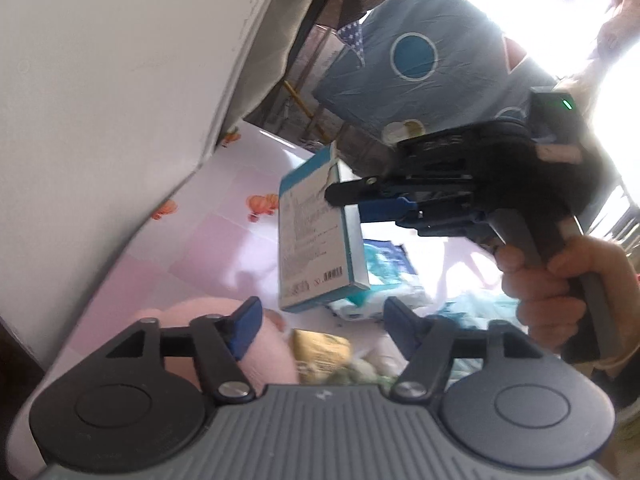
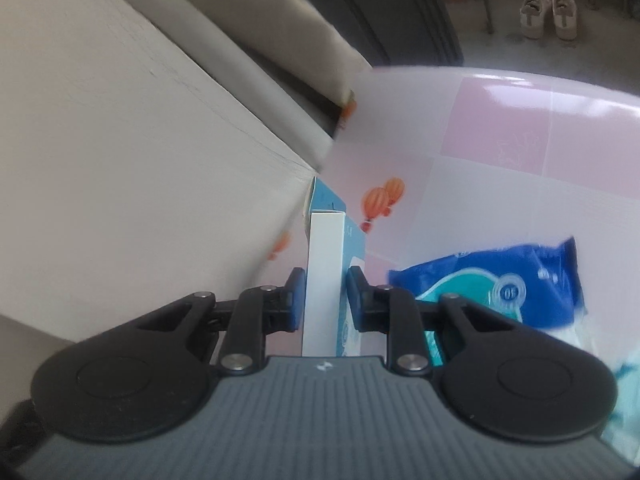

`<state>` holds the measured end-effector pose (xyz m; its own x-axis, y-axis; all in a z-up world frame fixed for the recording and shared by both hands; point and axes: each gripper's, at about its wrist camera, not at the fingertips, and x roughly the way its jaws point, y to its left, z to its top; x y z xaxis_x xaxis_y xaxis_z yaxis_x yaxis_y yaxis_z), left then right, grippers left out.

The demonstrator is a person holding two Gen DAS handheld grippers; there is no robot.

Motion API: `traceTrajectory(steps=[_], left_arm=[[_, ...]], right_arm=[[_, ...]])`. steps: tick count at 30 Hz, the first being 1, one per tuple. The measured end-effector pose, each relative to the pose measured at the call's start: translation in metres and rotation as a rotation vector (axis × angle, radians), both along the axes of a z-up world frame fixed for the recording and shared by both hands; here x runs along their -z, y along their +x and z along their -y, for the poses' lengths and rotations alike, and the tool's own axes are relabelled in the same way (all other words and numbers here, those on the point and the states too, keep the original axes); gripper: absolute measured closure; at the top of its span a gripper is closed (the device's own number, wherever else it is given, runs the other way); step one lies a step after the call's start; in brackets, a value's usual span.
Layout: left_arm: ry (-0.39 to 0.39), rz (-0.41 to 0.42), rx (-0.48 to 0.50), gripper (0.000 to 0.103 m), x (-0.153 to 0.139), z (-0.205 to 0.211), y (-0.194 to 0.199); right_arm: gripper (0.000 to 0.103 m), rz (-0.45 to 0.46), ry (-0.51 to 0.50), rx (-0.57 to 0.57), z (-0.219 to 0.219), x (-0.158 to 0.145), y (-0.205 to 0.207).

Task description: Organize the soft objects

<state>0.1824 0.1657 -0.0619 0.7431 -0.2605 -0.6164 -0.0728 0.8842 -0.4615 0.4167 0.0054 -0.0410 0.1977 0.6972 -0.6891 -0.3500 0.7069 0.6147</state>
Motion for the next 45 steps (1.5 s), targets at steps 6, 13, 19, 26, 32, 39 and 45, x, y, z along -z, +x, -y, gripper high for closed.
traceTrajectory(steps=[6,13,19,26,32,39,45], left_arm=[[-0.082,0.047,0.059,0.013,-0.022,0.011,-0.013],[-0.095,0.040,0.180,0.012,-0.044,0.047,-0.029],[-0.087,0.023,0.306,0.022,-0.055,0.097,-0.049],[-0.074,0.037,0.433,0.022,-0.064,0.162,-0.062],[-0.061,0.030,0.515,0.016,-0.063,0.215,-0.061],[-0.023,-0.017,0.474,0.016,-0.040,0.210,-0.048],[-0.004,-0.044,0.351,0.016,-0.034,0.165,-0.038]], right_arm=[[0.082,-0.025,0.124,-0.001,0.043,-0.030,-0.041],[0.082,-0.024,0.222,0.014,0.098,-0.058,-0.108],[0.082,0.011,0.257,0.063,0.149,-0.072,-0.157],[0.082,0.040,0.272,0.184,0.232,-0.083,-0.205],[0.082,0.105,0.204,0.326,0.310,-0.097,-0.235],[0.084,0.237,-0.032,0.550,0.404,-0.109,-0.223],[0.084,0.303,-0.417,0.591,0.435,-0.084,-0.161]])
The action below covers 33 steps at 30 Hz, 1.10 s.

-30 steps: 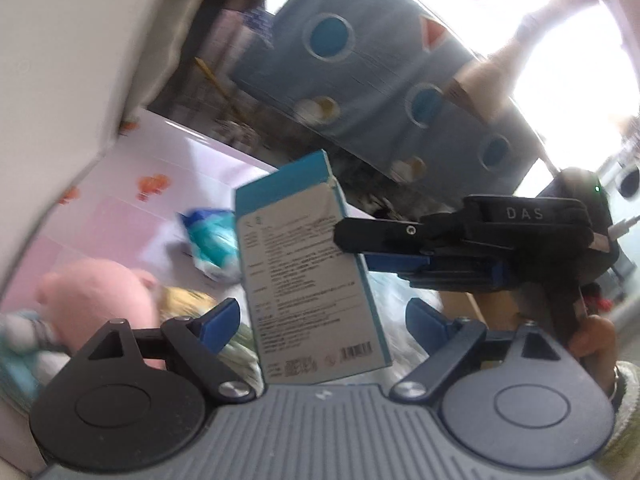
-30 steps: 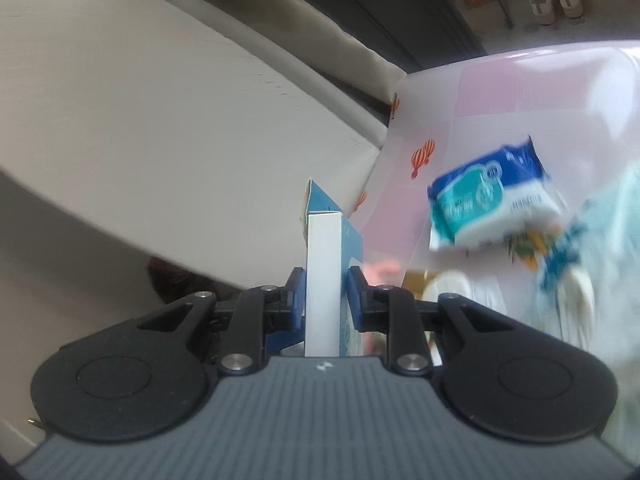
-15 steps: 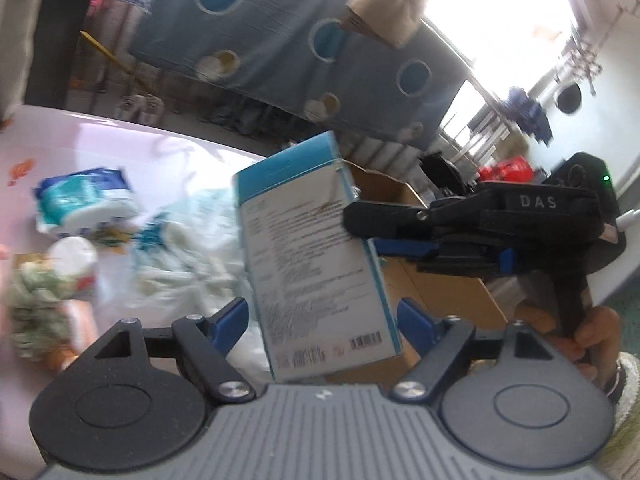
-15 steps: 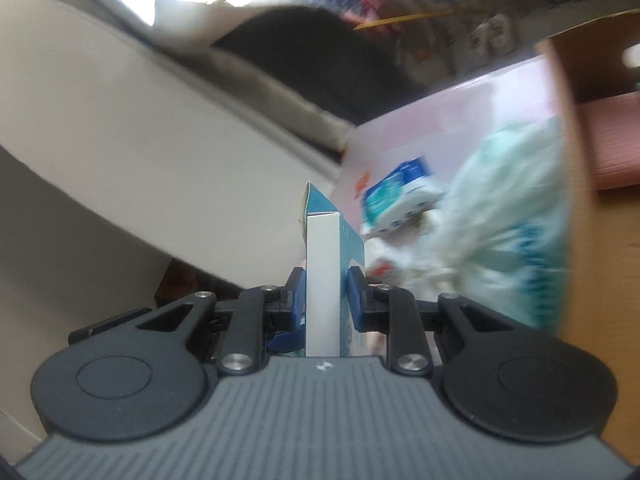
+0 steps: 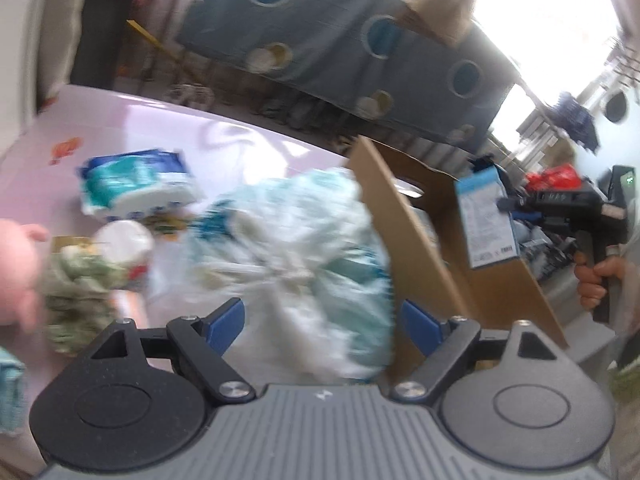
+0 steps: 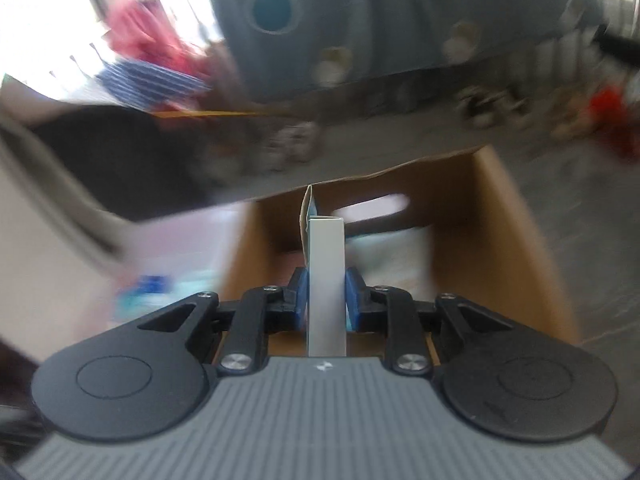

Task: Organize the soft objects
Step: 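Lower the bandage box into the cardboard box and open the right gripper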

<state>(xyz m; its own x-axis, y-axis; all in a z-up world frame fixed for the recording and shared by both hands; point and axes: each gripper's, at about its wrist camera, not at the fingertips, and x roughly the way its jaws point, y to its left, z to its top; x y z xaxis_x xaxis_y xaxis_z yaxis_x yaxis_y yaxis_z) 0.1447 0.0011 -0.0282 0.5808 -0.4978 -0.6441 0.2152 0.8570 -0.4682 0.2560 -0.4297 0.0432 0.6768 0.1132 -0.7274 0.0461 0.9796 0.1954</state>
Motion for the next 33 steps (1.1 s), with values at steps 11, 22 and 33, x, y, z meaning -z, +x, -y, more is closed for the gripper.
traceTrajectory(steps=[11,22,33], left_arm=[[0.030,-0.016,-0.086,0.017,0.009,-0.039,0.004],[0.030,0.003,-0.088,0.017,0.013,-0.047,-0.002],[0.054,0.001,-0.121,0.017,0.011,-0.062,-0.012]], right_arm=[[0.080,-0.153,-0.709,-0.072,-0.053,0.108,0.100],[0.077,-0.163,-0.131,0.066,-0.019,0.096,0.094],[0.079,-0.272,0.070,0.195,0.002,0.146,0.087]])
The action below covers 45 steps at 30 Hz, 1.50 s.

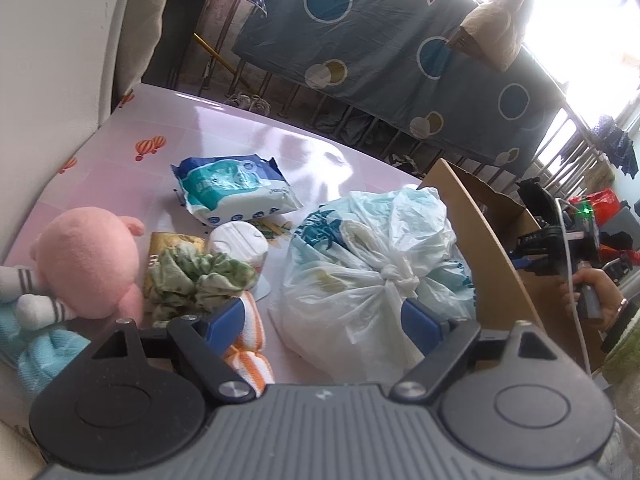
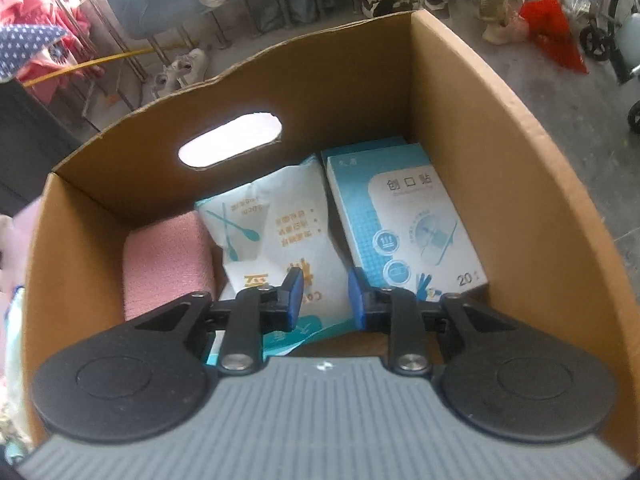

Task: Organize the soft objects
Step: 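Lower the bandage box into the cardboard box and open the right gripper, then reach the right gripper to the blue-white wet-wipe pack on the table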

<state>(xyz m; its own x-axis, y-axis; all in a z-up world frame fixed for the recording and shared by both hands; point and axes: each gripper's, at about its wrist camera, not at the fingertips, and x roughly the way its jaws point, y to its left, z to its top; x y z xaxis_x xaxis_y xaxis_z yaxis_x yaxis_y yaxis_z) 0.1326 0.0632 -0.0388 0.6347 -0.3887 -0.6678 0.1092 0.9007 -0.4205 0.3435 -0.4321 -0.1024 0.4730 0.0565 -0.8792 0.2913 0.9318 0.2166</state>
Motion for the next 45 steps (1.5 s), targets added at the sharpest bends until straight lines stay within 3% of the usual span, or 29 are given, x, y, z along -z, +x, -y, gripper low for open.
traceTrajectory(steps=[4,9,13,17,26,31,36,41,45], left_arm=[[0.042,0.022,-0.006,0.017,-0.005,-0.001,-0.009],[0.097,0.052,-0.012,0.016,-0.013,-0.009,-0.030],[0.142,0.073,-0.027,0.016,-0.019,-0.019,-0.053],[0.172,0.075,-0.051,0.016,-0.023,-0.031,-0.074],[0.187,0.088,-0.116,0.015,-0.021,-0.059,-0.119],[0.228,0.151,-0.123,0.015,-0.035,-0.060,-0.109],[0.257,0.160,-0.169,0.016,-0.049,-0.062,-0.064],[0.325,0.138,-0.194,0.019,-0.052,-0.060,-0.009],[0.330,0.091,-0.226,0.022,-0.054,-0.064,0.053]], right_arm=[[0.077,0.052,0.085,-0.003,-0.001,-0.019,-0.015],[0.070,0.145,0.244,-0.024,-0.013,-0.062,-0.063],[0.061,0.209,0.353,-0.077,-0.038,-0.090,-0.105],[0.059,0.251,0.409,-0.147,-0.067,-0.111,-0.140],[0.055,0.234,0.553,-0.260,-0.139,-0.112,-0.183],[0.054,0.184,0.607,-0.340,-0.186,-0.115,-0.171],[0.053,0.116,0.645,-0.366,-0.244,-0.117,-0.127],[0.053,0.004,0.582,-0.392,-0.304,-0.101,-0.059],[0.053,-0.093,0.514,-0.378,-0.334,-0.075,-0.009]])
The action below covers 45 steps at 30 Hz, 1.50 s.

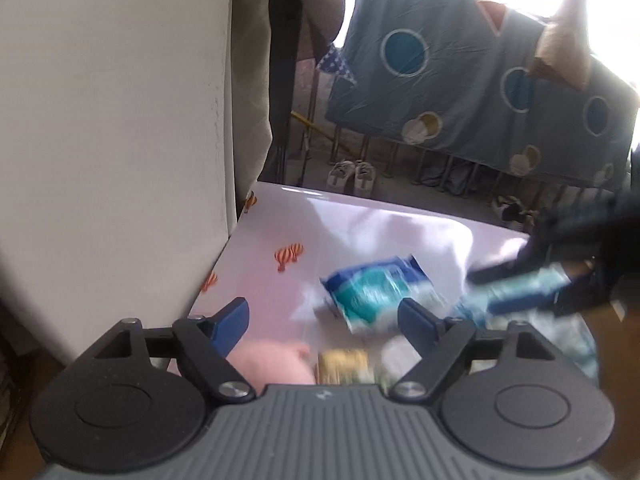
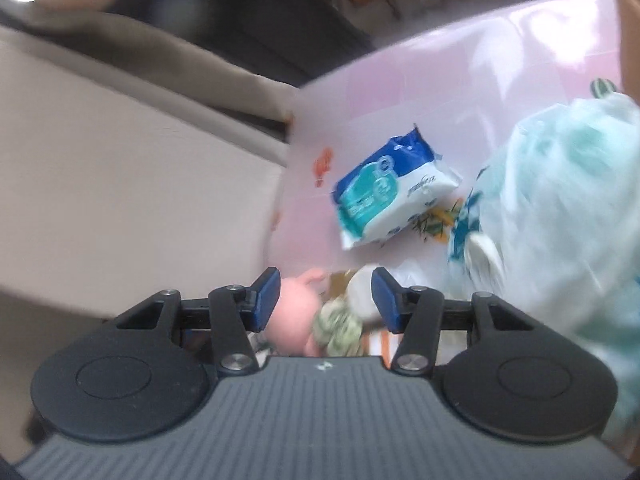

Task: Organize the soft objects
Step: 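Reach the right gripper to the blue-white wet-wipe pack on the table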

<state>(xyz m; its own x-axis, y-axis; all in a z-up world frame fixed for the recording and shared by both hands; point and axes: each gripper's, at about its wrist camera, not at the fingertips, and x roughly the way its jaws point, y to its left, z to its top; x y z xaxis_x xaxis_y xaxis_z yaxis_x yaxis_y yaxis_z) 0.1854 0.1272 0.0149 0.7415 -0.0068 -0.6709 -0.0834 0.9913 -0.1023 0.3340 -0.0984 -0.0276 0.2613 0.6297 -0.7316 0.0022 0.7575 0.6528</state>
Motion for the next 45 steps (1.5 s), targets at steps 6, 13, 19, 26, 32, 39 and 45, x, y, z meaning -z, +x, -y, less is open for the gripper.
traceTrajectory(steps=[6,13,19,26,32,39,45], left_arm=[[-0.053,-0.105,-0.050,0.027,0.015,-0.014,0.097],[-0.241,-0.279,-0.036,0.027,0.064,-0.015,0.176],[-0.234,-0.380,-0.032,0.026,0.106,-0.002,0.206],[-0.252,-0.492,-0.037,0.027,0.130,-0.006,0.217],[-0.389,-0.581,-0.081,0.032,0.138,-0.034,0.202],[-0.343,-0.565,-0.018,0.034,0.128,-0.035,0.177],[-0.232,-0.424,-0.007,0.027,0.101,-0.029,0.177]], right_arm=[[0.053,-0.054,-0.051,-0.050,-0.010,0.034,0.028],[0.053,-0.017,-0.132,-0.176,-0.026,0.055,0.045],[0.055,0.012,-0.153,-0.259,-0.036,0.065,0.052],[0.057,0.037,-0.190,-0.300,-0.040,0.074,0.058],[0.059,0.032,-0.190,-0.238,-0.027,0.075,0.068],[0.058,0.005,-0.120,-0.084,0.005,0.070,0.084],[0.057,-0.101,-0.019,0.025,0.019,0.077,0.092]])
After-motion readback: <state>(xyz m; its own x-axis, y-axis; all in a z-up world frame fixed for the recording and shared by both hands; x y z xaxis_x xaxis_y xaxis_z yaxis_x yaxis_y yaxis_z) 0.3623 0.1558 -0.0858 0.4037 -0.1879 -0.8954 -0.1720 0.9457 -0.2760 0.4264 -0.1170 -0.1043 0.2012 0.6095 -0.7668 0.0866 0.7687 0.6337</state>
